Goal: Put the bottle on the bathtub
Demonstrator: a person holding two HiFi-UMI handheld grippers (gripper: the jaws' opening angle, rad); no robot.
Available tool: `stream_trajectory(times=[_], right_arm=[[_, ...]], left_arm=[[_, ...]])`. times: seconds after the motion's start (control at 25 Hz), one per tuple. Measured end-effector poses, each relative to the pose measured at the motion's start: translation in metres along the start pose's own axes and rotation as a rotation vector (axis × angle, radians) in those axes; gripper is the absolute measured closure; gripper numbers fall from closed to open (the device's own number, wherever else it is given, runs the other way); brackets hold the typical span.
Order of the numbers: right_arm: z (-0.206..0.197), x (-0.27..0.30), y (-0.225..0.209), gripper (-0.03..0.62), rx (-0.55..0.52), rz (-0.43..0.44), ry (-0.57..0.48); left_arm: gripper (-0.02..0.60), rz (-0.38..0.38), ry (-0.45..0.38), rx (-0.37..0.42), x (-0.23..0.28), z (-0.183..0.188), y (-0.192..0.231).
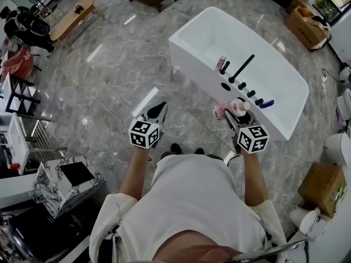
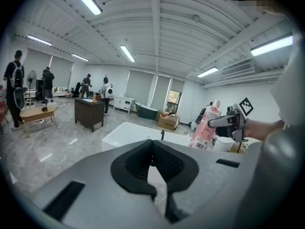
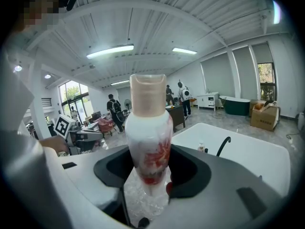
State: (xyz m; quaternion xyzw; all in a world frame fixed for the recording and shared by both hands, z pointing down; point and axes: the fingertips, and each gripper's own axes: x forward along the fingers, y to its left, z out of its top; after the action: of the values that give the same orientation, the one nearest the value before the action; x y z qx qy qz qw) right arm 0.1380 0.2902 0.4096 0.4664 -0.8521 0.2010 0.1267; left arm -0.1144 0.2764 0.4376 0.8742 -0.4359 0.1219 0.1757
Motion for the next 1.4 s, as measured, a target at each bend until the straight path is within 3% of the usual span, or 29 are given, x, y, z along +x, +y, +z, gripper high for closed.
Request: stream_trajectory(times=[0.84, 1.4], right_arm=[[-0.004, 0.037, 0.056, 0.361, 0.007, -0.042, 0.006], [0.011, 0.095, 0.030, 0.361, -0.009, -0.039, 0.030]], left_arm=[[0.574, -0.058, 0.010, -0.019, -0.034, -0.019, 0.051], [0.574, -0.042, 0.021, -0.064, 0.004, -0.009, 0.095]])
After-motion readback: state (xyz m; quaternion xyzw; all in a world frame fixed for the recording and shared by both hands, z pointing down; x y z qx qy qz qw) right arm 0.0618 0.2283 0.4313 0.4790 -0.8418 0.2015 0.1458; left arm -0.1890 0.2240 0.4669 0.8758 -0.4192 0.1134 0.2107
